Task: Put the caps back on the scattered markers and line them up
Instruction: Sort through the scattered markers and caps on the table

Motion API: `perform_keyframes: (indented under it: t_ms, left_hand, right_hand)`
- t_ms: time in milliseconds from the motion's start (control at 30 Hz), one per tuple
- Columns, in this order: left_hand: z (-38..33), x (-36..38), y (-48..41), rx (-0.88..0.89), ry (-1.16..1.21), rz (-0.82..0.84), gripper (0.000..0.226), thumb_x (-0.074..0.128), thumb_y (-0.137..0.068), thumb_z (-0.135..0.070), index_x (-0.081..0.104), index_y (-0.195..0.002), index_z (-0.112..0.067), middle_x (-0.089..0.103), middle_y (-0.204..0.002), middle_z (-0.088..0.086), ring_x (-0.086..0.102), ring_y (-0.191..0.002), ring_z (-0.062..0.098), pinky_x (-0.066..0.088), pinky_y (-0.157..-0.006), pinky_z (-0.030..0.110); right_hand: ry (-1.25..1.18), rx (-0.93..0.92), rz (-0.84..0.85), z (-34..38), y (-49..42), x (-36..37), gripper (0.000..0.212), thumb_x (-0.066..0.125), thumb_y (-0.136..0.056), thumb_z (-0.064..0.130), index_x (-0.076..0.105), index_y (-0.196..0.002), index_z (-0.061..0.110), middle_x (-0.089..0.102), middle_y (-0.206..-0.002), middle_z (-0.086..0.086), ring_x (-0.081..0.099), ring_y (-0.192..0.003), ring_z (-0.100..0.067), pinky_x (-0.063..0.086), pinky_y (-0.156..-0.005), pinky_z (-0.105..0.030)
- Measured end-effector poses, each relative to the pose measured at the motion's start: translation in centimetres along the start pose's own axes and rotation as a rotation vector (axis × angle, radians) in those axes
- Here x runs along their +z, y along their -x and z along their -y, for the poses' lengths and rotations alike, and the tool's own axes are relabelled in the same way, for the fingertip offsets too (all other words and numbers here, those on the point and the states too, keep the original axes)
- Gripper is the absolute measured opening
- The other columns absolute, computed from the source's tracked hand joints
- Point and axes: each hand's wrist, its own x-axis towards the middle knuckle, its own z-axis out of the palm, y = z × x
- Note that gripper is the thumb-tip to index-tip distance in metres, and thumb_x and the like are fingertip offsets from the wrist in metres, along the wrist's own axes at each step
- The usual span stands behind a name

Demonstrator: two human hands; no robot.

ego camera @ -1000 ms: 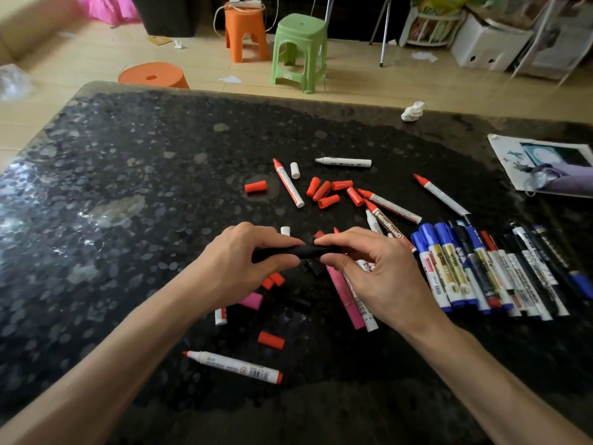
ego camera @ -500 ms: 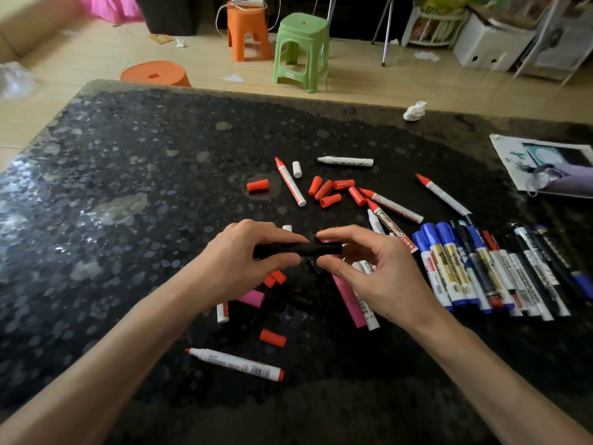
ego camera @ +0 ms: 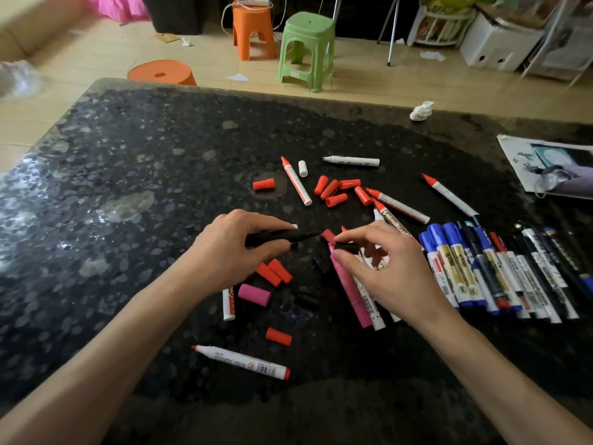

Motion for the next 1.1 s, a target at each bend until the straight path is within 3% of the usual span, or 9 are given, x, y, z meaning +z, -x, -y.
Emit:
perform_keyframes:
  t_ms: [200,333,533,633,800,1100]
  left_hand:
    - [0.0,0.1,0.1,-0.064,-0.006,-0.011,0.026,0.070,-0.093,-0.041,0.073,-0.119,-0.046,0.070,-0.082,-0.023,0.067,-0.085,0.003,0.055,-0.082,0.033]
    - [0.0,0.1,0.1,-0.081,-0.021,-0.013,0.025,0.070,-0.093,-0.042,0.073,-0.118,-0.047,0.070,-0.082,-0.022,0.067,-0.084,0.005,0.054,-0.079,0.032]
    - [0.0,0.0,0.1,-0.103,-0.030,0.017,0.025,0.071,-0.094,-0.040,0.072,-0.118,-0.049,0.072,-0.086,-0.021,0.066,-0.084,0.001,0.053,-0.078,0.031]
    - [0.1,0.0,0.1,-0.115,-0.038,0.050,0.025,0.071,-0.094,-0.039,0.072,-0.116,-0.051,0.072,-0.088,-0.022,0.065,-0.085,-0.001,0.054,-0.080,0.030]
    - [0.2,0.2,0.1,-0.121,-0.032,0.064,0.026,0.073,-0.093,-0.037,0.072,-0.112,-0.054,0.073,-0.091,-0.023,0.066,-0.088,0.000,0.055,-0.084,0.033]
    - [0.5,0.2,0.0,-0.088,-0.028,0.056,0.027,0.074,-0.092,-0.034,0.074,-0.113,-0.051,0.072,-0.085,-0.024,0.065,-0.082,-0.004,0.046,-0.073,0.021]
  right_hand:
    - [0.312,-0.150,0.136,-0.4,1.2,2.6,0.025,0.077,-0.090,0.039,0.075,-0.114,0.031,0.060,-0.101,0.026,0.048,-0.105,0.001,0.047,-0.091,-0.026]
    - [0.335,-0.144,0.058,-0.8,0.9,3.2,0.027,0.074,-0.091,0.045,0.075,-0.112,0.029,0.063,-0.102,0.016,0.048,-0.104,-0.005,0.048,-0.090,-0.029]
    - [0.521,-0.078,-0.016,-0.5,0.8,4.2,0.024,0.078,-0.089,0.036,0.076,-0.108,0.021,0.058,-0.104,0.008,0.048,-0.106,-0.013,0.050,-0.089,-0.030]
    - [0.452,-0.072,-0.051,-0.2,0.7,3.8,0.020,0.078,-0.090,0.032,0.074,-0.106,0.022,0.058,-0.105,0.009,0.050,-0.105,-0.010,0.047,-0.087,-0.024]
    - [0.022,-0.011,-0.030,0.8,0.0,2.1,0.019,0.072,-0.096,0.026,0.067,-0.115,0.028,0.070,-0.102,0.020,0.067,-0.098,0.002,0.046,-0.076,-0.011]
    - [0.004,-0.066,0.007,0.8,-0.2,1.6,0.023,0.070,-0.098,0.021,0.069,-0.120,0.028,0.069,-0.107,0.019,0.064,-0.106,0.001,0.048,-0.089,-0.013]
